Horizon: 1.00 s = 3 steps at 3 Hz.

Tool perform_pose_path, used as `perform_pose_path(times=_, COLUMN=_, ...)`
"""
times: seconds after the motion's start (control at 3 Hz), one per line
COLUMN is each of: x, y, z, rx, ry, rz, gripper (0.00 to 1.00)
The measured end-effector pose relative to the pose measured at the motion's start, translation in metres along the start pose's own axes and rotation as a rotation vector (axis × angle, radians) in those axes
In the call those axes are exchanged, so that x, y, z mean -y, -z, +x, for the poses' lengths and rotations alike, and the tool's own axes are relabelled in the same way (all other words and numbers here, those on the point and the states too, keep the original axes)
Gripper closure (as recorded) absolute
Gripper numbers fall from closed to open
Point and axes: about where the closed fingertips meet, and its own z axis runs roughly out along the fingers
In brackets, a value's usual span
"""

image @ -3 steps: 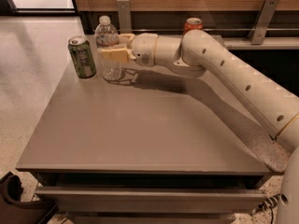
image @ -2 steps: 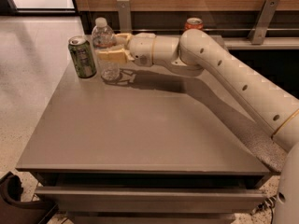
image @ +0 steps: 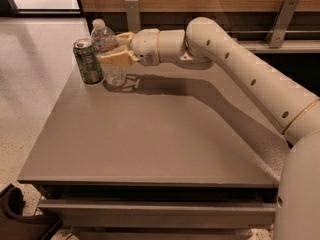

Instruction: Move water bottle near green can

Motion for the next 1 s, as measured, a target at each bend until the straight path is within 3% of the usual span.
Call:
perform_pose_path(times=0.33, x=0.009, y=0.015, z=-0.003, rx=-0.021, ry=-0.046, rz=-0.024, gripper=1.0)
perform_pose_path(times=1.0, x=0.025, y=0.036, z=0.0, rx=0.013, ry=-0.16, rz=-0.04, gripper=1.0)
